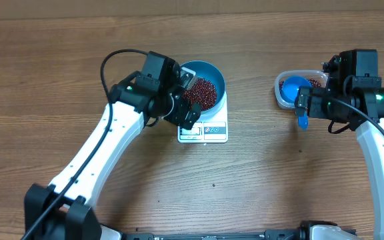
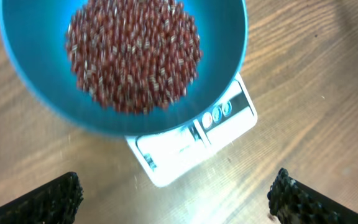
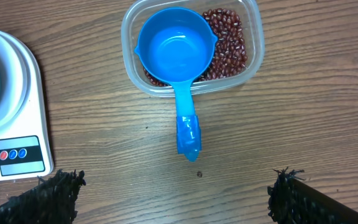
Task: Scoop item into bowl and weigh 150g on scale
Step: 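Move the left gripper down in front of the scale display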
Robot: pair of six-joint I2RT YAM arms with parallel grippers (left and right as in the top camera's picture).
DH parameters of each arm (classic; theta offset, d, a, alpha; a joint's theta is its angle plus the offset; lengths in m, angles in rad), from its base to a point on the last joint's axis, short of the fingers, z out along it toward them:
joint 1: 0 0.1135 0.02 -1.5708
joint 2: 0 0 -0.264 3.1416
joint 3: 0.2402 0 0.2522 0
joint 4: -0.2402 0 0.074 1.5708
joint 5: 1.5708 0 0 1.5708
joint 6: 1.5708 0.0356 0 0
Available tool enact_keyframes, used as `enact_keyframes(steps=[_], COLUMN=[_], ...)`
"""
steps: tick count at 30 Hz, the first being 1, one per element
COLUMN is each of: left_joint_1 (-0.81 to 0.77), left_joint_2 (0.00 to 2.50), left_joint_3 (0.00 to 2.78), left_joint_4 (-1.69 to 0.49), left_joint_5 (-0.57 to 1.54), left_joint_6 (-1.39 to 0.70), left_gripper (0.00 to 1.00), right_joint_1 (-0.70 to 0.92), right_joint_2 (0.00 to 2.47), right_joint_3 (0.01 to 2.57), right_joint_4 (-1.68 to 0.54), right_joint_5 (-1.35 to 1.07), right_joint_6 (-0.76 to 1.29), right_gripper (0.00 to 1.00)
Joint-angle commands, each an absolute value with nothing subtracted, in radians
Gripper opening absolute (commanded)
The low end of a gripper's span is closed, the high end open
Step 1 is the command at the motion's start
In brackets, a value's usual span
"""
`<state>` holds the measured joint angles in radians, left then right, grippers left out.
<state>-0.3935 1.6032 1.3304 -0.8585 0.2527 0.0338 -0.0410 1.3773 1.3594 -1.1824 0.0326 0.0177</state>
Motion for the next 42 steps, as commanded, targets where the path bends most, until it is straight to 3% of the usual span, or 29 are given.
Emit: enact_keyframes(steps=[1,7,10,15,33,42], left_joint_1=[-0.419,-0.524,-0.599,-0.623,-0.623,-0.625], left_joint_2=[1.559,1.563,1.568,1.569,1.569,1.569], left_joint_3=[1.357,1.357,1.350,1.288,1.069,1.066], left_joint_4=[-0.899,-0.930,-0.969,-0.955,-0.719,-0.716], left_joint_5=[0.238,0.104,-0.032,-0.089,-0.052,-0.054], left_joint_6=[-0.027,-0.125,-0.273,-0.439,-0.512,-0.521], left_gripper=[1.00,0.99,0.99,0.99,1.00,0.99], right_joint_1=[-0.041,-0.041,-0.041,-0.041,-0.041,-0.041], right_joint_2=[1.355,1.355,1.355,1.355,1.355,1.355], right_joint_3=[1.389,1.389,1.389,1.389,1.389,1.389], right_joint_4=[-1.180,-1.180,-1.180,-1.180,-1.180,-1.180], right_joint_5=[0.028,0.028,0.028,0.028,0.028,0.028], right_joint_6=[0.002,0.002,0.002,0.002,0.002,0.002], right_gripper=[1.00,1.00,1.00,1.00,1.00,1.00])
